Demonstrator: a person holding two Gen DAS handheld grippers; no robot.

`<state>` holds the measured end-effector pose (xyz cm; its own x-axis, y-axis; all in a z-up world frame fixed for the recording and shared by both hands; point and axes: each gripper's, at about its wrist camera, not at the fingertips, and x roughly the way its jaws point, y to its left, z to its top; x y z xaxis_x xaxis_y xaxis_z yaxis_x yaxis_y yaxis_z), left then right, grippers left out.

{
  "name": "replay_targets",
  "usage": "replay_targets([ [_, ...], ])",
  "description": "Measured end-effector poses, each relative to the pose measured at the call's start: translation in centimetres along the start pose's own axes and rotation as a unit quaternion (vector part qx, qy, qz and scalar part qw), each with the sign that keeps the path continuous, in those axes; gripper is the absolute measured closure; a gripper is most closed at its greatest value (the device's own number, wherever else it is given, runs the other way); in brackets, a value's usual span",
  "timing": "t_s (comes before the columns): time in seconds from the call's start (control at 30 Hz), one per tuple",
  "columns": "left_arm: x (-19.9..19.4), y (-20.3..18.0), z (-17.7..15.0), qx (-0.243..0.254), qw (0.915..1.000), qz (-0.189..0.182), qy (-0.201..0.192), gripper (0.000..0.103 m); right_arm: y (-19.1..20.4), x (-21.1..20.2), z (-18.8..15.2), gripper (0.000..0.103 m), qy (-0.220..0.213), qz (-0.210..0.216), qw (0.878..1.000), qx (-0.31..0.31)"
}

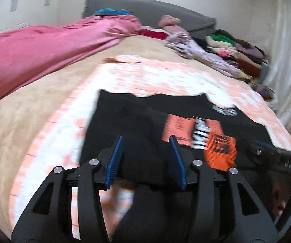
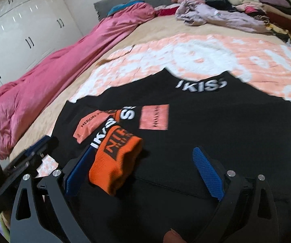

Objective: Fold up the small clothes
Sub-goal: 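Grasp the orange cuff lying on the body with the right gripper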

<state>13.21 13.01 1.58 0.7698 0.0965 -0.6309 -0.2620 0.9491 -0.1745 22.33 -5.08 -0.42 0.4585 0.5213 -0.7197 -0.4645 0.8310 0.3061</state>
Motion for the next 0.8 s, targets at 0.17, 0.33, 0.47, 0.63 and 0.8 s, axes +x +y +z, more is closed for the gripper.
replay_targets([
  [0.17,0.0,2.9,0.8,-0.04,0.9991,0.016,-0.005,0.064,1.3,3.0,-0.4,0.038,0.028,0.013,0.999,-0.01],
  [0.33,-1.0,4.9,1.5,-0.062,0.9973,0.031,-0.023,0.064,3.2,3.1,-0.9,0.086,0.019,0.04,0.998,-0.038],
  [0.47,-1.5,6.2,1.7,-0.083,0.9953,0.037,-0.032,0.064,4.6,1.6,-0.4,0.098,-0.005,0.052,0.996,-0.067],
  [0.63,-1.6,6.7,1.8,-0.09,0.9945,0.042,-0.033,0.064,5.5,-1.6,0.8,0.098,-0.046,0.076,0.993,-0.079],
  [0.8,-1.6,6.3,1.7,-0.084,0.9953,0.029,-0.038,0.064,5.2,-5.5,2.3,0.098,-0.093,0.075,0.99,-0.08],
])
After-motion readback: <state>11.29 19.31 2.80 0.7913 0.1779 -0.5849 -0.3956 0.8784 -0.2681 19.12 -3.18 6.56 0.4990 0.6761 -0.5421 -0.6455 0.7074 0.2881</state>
